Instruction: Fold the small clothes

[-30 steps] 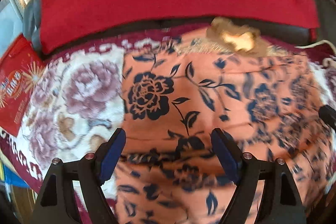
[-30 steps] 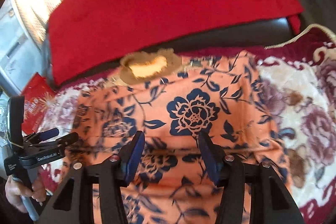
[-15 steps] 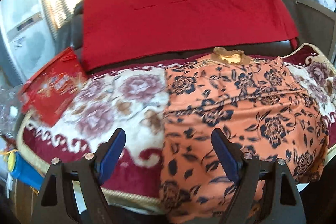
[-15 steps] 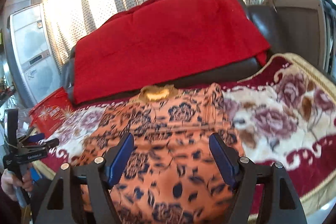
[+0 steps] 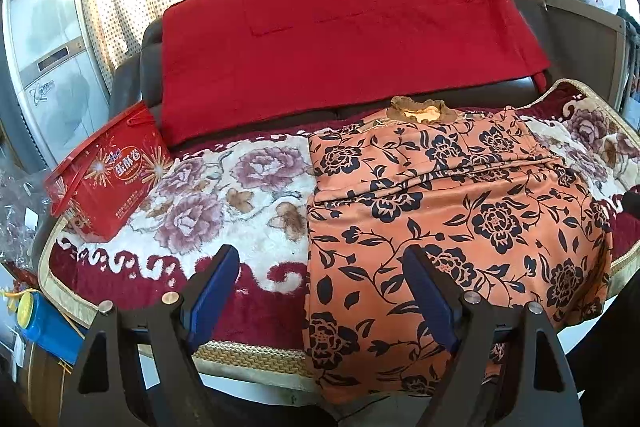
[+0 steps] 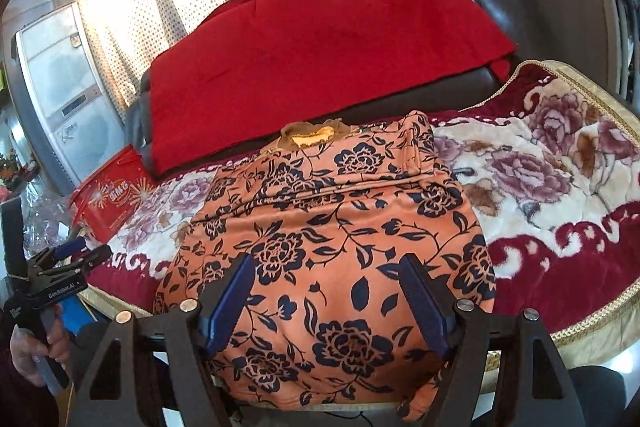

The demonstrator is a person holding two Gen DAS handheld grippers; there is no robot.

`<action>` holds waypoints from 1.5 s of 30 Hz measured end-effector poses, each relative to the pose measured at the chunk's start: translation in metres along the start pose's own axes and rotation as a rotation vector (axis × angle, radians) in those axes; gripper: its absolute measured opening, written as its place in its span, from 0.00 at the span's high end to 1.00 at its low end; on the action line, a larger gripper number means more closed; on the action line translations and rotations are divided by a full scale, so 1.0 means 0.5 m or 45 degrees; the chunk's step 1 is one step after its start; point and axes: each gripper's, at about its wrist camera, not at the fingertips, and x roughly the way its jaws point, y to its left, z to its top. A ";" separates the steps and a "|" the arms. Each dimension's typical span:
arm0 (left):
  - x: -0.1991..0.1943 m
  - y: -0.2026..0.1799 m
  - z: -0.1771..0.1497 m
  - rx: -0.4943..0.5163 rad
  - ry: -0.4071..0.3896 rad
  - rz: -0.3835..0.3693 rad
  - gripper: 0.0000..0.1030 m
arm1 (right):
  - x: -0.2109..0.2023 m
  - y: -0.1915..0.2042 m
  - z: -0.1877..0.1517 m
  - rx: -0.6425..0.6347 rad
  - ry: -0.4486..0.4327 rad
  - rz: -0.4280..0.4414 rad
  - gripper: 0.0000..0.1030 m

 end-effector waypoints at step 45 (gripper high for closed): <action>0.298 0.130 -0.319 -0.645 0.824 -0.250 0.18 | 0.180 -0.232 -0.201 0.555 0.608 0.005 0.25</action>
